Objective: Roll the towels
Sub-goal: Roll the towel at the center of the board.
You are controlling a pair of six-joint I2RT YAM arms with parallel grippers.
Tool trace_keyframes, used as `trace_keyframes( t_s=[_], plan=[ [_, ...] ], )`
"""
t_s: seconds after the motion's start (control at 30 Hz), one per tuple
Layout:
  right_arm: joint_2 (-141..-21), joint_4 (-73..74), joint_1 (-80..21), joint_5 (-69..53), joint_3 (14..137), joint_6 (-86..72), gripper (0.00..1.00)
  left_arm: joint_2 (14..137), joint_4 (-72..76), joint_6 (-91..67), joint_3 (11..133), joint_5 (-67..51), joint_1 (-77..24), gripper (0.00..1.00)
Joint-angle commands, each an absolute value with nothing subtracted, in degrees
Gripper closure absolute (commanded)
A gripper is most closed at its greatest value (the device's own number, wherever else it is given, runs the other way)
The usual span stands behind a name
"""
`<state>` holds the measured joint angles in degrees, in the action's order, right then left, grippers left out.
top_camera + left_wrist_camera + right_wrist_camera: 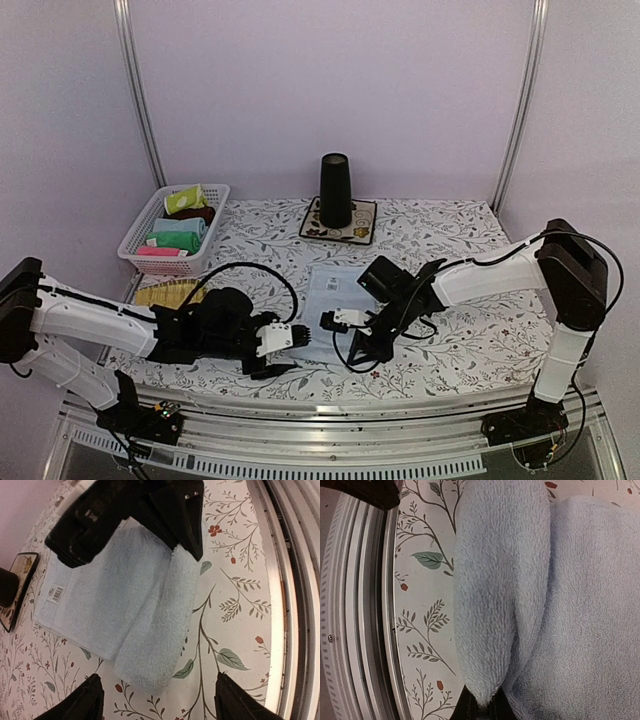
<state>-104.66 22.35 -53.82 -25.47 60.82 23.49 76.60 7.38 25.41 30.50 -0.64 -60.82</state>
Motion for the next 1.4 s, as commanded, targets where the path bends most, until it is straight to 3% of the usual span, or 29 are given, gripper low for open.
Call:
trace_keyframes(
  t_s=[0.0,0.4,0.83,1.07,1.37],
  plan=[
    [-108.19,27.42,-51.37,-37.03,63.95,21.42,0.97,78.82,8.81,28.1,30.29,1.36,-63.24,0.23],
    [-112.32,31.94,-49.04,-41.79,68.16,21.35,0.97,88.4,10.01,33.81,34.17,4.54,-64.16,0.24],
    [-113.55,32.61,-48.31,-42.25,68.82,21.45,0.96,90.23,18.82,39.07,33.69,4.9,-64.84,0.28],
    [-113.47,32.7,-48.18,-42.63,68.82,21.62,0.96,96.3,11.16,37.18,40.23,0.06,-63.83,0.48],
    [-112.57,32.41,-47.55,-42.0,68.8,21.71,0.94,98.94,4.43,35.83,45.24,-4.21,-61.44,0.85]
  ],
)
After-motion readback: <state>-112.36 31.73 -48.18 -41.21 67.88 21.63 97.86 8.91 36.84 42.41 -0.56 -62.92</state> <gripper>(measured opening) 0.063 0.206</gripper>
